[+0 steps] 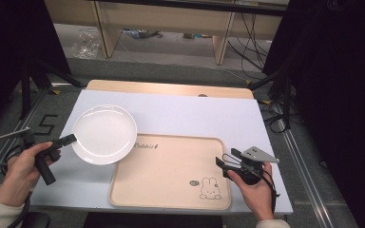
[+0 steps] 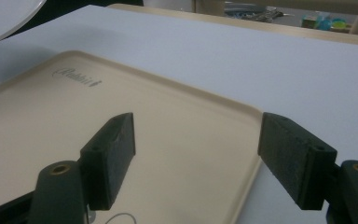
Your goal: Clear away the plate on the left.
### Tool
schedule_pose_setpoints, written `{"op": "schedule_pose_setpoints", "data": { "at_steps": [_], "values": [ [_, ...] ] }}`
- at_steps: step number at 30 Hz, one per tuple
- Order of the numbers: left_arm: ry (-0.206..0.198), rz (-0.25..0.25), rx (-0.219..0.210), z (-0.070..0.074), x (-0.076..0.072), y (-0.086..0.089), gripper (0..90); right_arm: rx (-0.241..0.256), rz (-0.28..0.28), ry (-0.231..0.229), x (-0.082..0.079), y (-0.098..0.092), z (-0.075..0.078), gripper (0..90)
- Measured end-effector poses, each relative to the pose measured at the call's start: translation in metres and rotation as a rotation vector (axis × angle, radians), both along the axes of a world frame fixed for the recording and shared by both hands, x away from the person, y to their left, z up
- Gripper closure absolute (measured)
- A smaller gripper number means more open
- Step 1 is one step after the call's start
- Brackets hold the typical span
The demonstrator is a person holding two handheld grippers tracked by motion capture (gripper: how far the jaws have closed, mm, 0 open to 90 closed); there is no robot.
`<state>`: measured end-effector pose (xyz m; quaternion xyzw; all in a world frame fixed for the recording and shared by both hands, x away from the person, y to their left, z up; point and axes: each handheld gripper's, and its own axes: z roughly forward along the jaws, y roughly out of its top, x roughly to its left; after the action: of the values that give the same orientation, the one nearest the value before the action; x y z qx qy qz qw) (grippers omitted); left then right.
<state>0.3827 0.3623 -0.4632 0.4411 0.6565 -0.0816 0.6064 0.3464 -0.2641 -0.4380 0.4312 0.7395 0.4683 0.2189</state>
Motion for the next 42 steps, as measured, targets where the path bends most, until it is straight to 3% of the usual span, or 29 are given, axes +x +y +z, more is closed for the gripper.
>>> {"op": "schedule_pose_setpoints", "data": {
  "at_steps": [1, 9, 15, 16, 21, 42],
  "values": [
    [-0.002, -0.003, -0.001, 0.001, 0.000, -0.001, 87.4, 0.015, -0.009, 0.021, -0.002, 0.001, 0.000, 28.2],
    [-0.005, -0.020, 0.003, 0.001, 0.001, -0.003, 87.4, 0.009, -0.019, 0.025, -0.002, 0.001, 0.001, 28.2],
    [-0.006, -0.026, -0.004, 0.002, 0.001, -0.005, 87.4, 0.019, -0.005, 0.022, -0.002, 0.000, 0.000, 28.2],
    [-0.005, -0.027, -0.005, 0.002, 0.001, -0.005, 87.4, -0.002, -0.007, 0.002, -0.001, -0.001, 0.000, 28.2],
    [-0.006, -0.034, -0.005, 0.002, 0.002, -0.007, 87.4, 0.012, -0.006, -0.011, 0.000, 0.000, -0.001, 28.2],
    [-0.005, -0.056, -0.009, 0.003, 0.003, -0.015, 87.3, 0.026, -0.015, -0.001, -0.002, 0.000, -0.002, 28.0]
  ]
}}
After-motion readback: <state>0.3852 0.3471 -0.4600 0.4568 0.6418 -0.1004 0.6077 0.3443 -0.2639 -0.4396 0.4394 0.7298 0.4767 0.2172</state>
